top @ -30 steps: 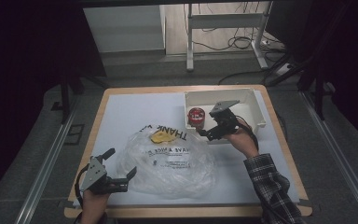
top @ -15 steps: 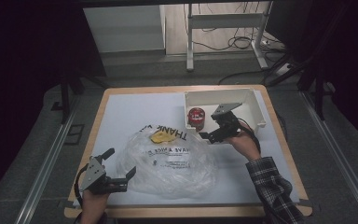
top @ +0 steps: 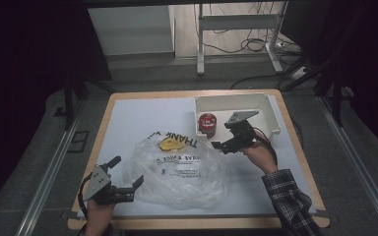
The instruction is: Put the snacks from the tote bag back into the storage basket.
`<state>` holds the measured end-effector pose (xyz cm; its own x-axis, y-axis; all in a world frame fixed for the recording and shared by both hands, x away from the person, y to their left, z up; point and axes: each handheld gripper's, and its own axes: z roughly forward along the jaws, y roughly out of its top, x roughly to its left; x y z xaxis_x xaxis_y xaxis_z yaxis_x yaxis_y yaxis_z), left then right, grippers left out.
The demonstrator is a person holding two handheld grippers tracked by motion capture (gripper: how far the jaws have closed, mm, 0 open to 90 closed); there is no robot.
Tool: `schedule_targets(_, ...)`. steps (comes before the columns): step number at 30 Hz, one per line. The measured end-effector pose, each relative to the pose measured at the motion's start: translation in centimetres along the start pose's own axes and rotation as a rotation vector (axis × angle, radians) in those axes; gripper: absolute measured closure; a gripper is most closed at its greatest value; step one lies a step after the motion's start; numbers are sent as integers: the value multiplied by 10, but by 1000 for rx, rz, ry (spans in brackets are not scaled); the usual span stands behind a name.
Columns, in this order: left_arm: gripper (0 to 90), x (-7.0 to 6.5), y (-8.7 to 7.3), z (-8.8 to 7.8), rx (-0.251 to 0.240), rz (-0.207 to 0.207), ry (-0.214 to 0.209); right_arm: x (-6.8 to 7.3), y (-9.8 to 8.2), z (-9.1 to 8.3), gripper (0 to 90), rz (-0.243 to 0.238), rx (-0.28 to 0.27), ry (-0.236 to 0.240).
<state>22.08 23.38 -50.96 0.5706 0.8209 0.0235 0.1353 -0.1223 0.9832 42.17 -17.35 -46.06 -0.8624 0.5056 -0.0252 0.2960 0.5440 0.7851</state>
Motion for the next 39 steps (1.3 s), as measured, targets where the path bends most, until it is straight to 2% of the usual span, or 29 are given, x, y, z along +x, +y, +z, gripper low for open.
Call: schedule_targets(39, 0, 2, 0, -3, -23, -20, -2, 29, -19, -35, 32, -14, -34, -23)
